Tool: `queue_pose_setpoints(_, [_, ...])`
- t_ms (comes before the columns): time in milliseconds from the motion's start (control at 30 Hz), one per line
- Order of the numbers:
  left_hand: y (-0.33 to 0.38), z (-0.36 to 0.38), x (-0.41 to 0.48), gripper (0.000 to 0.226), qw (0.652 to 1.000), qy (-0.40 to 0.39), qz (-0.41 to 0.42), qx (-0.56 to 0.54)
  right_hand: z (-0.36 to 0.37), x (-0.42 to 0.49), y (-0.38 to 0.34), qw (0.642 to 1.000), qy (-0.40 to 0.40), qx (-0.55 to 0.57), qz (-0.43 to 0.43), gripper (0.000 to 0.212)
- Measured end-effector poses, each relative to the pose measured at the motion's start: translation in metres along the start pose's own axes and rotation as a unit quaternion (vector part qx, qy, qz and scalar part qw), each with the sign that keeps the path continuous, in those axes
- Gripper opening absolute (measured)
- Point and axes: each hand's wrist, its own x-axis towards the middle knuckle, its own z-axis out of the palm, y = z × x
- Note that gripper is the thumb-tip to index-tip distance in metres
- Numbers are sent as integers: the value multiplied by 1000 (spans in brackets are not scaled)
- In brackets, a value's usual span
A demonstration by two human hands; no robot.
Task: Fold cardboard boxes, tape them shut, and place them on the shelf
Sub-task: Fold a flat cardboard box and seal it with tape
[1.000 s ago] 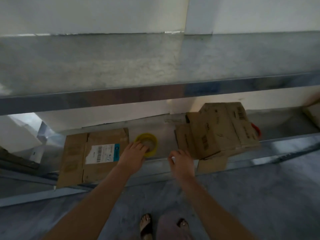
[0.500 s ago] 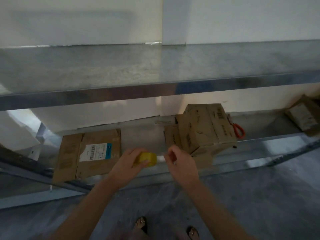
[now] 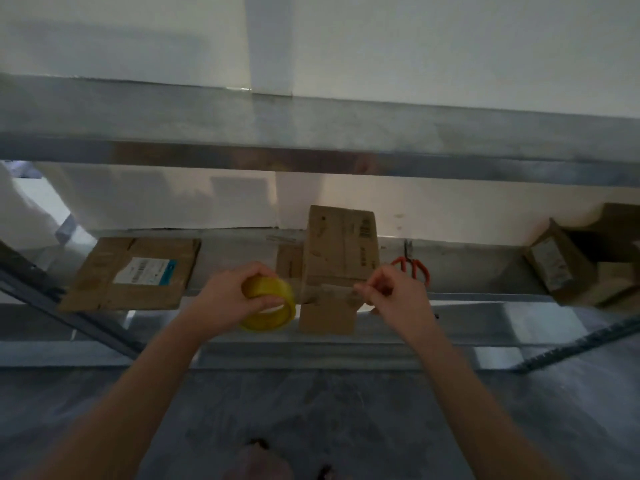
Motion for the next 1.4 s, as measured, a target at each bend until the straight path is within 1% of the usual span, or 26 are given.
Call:
queue_pose_setpoints(100, [15, 5, 3, 33, 999, -10, -2, -40, -22, 3, 8, 1000, 0, 14, -2, 18])
queue_pose_setpoints(167, [24, 3, 9, 32, 999, -21, -4, -27, -30, 5, 11, 1000, 1, 29, 1, 17])
queue_pose_setpoints(233, [29, -1, 17, 32, 999, -10, -1, 51, -36, 7, 14, 1000, 8, 8, -4, 16])
queue_pose_setpoints(300, [31, -4, 23, 33, 984, 14, 17, 178, -42, 9, 17, 1000, 8, 8, -4, 15])
queue_pose_setpoints(333, [32, -5, 24, 34, 975, 21, 24, 221, -43, 10, 18, 1000, -1, 20, 0, 14])
queue_pose_setpoints(367, [31, -5, 23, 35, 972, 18, 28, 233, -44, 11, 20, 1000, -8, 28, 4, 14])
queue_pose_setpoints(400, [30, -5, 22, 36, 979, 4, 26, 203, -45, 13, 23, 1000, -12, 24, 5, 15])
queue_pose_setpoints(433, [31, -5, 19, 34, 990, -11, 15, 142, -46, 15, 27, 1000, -13, 12, 7, 15])
queue_pose_setpoints(500, [30, -6, 15, 31, 999, -20, -4, 42, -50, 19, 35, 1000, -15, 15, 18, 15])
queue_pose_setpoints(567, [25, -7, 15, 27, 1000, -10, 0, 24, -54, 22, 46, 998, -13, 44, 32, 16])
queue_pose_setpoints(667, [17, -2, 20, 20, 999, -21, -4, 25, -55, 26, 58, 999, -4, 42, 28, 19])
queue_pose_setpoints(800, [12, 0, 31, 35, 998, -42, -42, 25, -51, 36, 66, 998, -20, 43, 48, 22])
queue_pose_setpoints(867, [9, 1, 35, 32, 998, -39, -35, 27, -48, 40, 68, 997, -23, 48, 54, 20])
queue_pose_setpoints(967, [3, 4, 41, 28, 999, -11, -20, 25, -40, 46, 73, 996, -18, 59, 62, 18])
queue_pose_setpoints(1067, [-7, 6, 48, 30, 999, -20, -6, 45, -30, 51, 80, 994, -24, 70, 78, 18])
queue_pose_setpoints(1167, [-15, 9, 54, 34, 999, -23, -4, 43, -23, 55, 86, 991, -31, 88, 100, 17])
queue_pose_setpoints(1300, [-22, 13, 60, 28, 999, -16, -15, 42, -16, 62, 91, 987, -22, 111, 117, 16])
queue_pose_setpoints(1400, [-27, 14, 66, 29, 999, -17, -19, 41, -12, 66, 93, 984, -20, 128, 120, 16])
